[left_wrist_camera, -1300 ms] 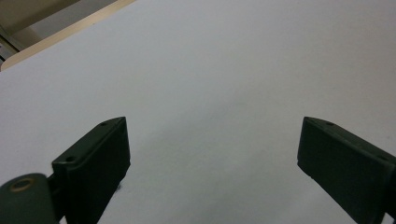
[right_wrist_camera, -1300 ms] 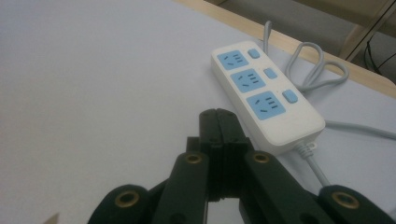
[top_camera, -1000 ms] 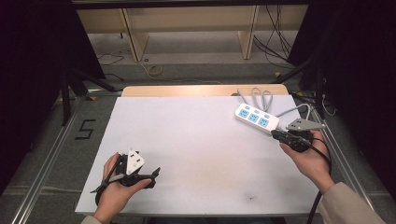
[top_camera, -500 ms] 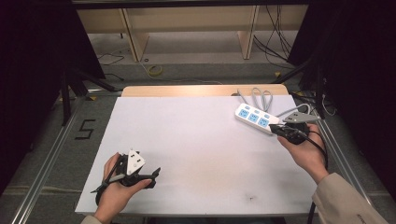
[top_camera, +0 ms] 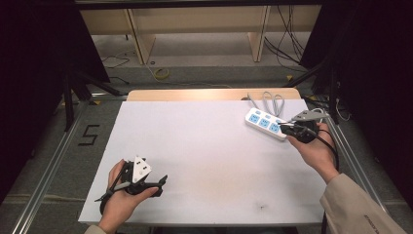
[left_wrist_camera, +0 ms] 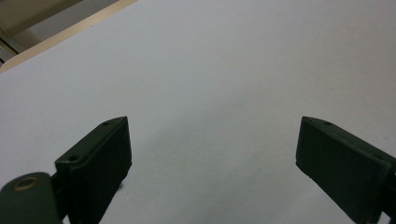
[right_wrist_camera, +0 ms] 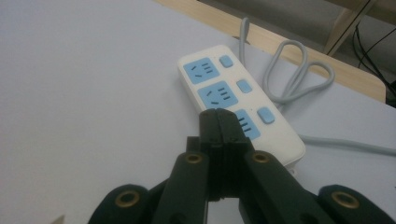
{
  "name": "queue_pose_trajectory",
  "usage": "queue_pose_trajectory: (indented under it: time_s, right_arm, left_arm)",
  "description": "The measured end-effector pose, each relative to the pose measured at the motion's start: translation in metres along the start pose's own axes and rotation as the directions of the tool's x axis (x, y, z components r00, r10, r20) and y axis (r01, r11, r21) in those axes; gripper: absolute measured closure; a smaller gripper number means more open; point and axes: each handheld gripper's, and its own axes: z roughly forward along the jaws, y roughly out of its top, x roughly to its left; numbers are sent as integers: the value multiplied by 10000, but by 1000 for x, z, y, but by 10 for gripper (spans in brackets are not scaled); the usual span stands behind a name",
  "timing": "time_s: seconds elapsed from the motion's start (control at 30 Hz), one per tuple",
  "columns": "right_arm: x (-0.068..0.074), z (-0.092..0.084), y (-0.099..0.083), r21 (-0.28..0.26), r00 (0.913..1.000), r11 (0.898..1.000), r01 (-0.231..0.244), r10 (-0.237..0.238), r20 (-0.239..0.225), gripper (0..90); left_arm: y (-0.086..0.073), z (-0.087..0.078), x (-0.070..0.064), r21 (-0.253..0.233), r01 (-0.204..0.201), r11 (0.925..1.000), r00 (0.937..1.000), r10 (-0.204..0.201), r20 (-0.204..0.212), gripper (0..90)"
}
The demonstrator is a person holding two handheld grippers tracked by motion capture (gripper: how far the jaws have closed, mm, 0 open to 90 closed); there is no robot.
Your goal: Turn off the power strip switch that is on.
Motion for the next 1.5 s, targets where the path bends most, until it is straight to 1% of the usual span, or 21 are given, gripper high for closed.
queue_pose_trajectory:
  time_s: [0.13, 0.2, 0.43, 0.6, 0.73, 1.03, 1.17, 1.33, 1.5]
  right_arm:
    - [-3, 7, 4, 94, 10000, 10000, -34, 34, 35, 900]
    - [-4, 9, 5, 133, 10000, 9999, -43, 43, 50, 900]
    - [-7, 16, 10, 271, 10000, 9996, -57, 55, 82, 900]
    - [-11, 25, 15, 408, 9998, 9991, -139, 134, 127, 900]
    - [-13, 31, 16, 534, 9997, 9983, -240, 235, 105, 900]
    - [-17, 46, 19, 756, 9994, 9966, -334, 325, 126, 900]
    - [-18, 51, 21, 835, 9993, 9959, -341, 329, 152, 900]
    - [-23, 60, 22, 970, 9987, 9941, -485, 466, 216, 900]
    - [-24, 66, 23, 1106, 9987, 9927, -477, 453, 245, 900]
  left_arm:
    - [0, 0, -1, -4, -79, 10000, 10000, 79, 25, 100]
    - [0, 0, -1, -49, -15, 10000, 10000, 15, 22, 100]
    - [1, 0, -1, -3, 12, 10000, 10000, -12, 47, 101]
    - [1, 0, -1, 8, 13, 10000, 10000, -13, 32, 100]
    - [0, 1, -1, 66, -114, 9999, 9999, 114, 75, 100]
    - [0, 1, -2, 48, -30, 10000, 9999, 30, 114, 100]
    - [0, 1, -1, 64, -54, 10000, 9999, 53, 109, 100]
    - [0, 1, -1, 60, -44, 10000, 9999, 44, 107, 100]
    - [0, 2, -2, 47, -44, 10000, 9999, 44, 125, 100]
